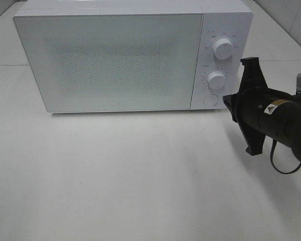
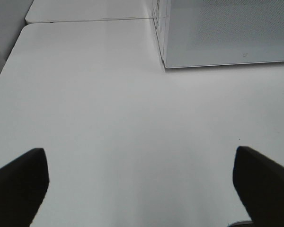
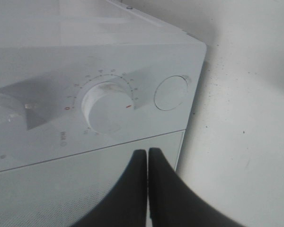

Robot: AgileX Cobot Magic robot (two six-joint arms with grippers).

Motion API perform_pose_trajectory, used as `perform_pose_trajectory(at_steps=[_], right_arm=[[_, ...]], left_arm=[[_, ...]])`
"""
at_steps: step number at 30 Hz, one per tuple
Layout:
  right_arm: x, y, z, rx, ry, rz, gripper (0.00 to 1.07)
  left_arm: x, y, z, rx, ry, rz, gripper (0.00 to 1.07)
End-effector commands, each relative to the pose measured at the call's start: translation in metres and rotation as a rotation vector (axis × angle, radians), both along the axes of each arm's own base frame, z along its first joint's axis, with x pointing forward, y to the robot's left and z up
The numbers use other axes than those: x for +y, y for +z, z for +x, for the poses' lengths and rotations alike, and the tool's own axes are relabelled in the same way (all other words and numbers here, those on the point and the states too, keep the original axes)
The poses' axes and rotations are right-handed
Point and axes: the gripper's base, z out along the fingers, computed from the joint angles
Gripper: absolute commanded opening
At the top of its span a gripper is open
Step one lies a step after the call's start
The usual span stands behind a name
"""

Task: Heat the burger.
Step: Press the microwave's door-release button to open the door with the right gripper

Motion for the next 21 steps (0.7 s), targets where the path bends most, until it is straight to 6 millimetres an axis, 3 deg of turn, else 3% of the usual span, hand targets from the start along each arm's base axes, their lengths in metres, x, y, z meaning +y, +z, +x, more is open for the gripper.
perform_pose_trajectory(at_steps=[1, 8, 21], right_arm=[[0.003, -0.008, -0.002, 0.009, -0.058, 0.005, 0.0], [0.005, -0.021, 0.0, 0.025, -0.101, 0.019, 0.0], [0.021, -0.038, 0.031, 0.026, -0.104, 0.021, 0.0]], left_arm=[[0.0, 0.001, 0.0, -0.018, 0.0, -0.001, 0.98], [0.0, 0.001, 0.0, -0.018, 0.0, -0.001, 0.98], [0.0, 0.001, 0.0, -0.018, 0.0, -0.001, 0.98]])
